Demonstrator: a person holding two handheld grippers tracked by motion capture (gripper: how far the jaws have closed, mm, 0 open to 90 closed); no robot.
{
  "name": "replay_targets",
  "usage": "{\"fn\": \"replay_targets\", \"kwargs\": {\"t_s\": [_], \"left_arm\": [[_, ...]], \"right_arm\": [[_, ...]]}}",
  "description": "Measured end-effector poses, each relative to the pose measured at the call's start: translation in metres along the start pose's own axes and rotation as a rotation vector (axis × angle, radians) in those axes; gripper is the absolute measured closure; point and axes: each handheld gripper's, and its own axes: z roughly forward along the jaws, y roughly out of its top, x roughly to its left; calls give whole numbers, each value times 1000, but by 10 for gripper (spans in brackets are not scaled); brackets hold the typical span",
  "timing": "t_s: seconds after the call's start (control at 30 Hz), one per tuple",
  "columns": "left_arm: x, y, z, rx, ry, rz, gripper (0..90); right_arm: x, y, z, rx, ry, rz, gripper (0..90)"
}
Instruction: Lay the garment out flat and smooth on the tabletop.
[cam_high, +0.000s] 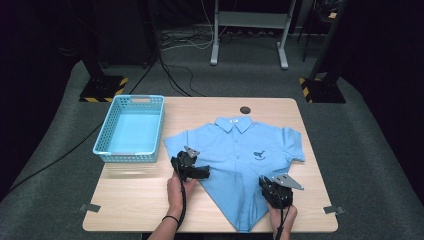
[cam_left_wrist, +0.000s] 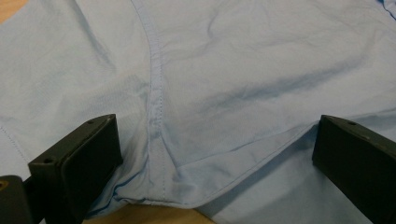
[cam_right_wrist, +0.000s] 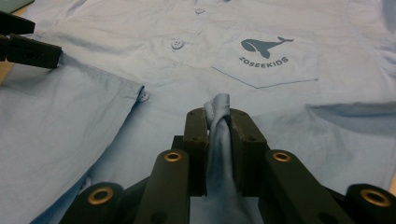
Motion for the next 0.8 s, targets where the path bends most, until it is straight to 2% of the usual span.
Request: {"fn": "replay_targets", "kwargs": {"t_s": [0.5, 0.8], "left_arm": [[0, 0, 0, 0, -1, 0, 9], [0, 0, 0, 0, -1, 0, 9]], "right_arm": [[-7, -5, -25, -37, -6, 24, 788], [-11, -9, -39, -41, -18, 32, 786]]}}
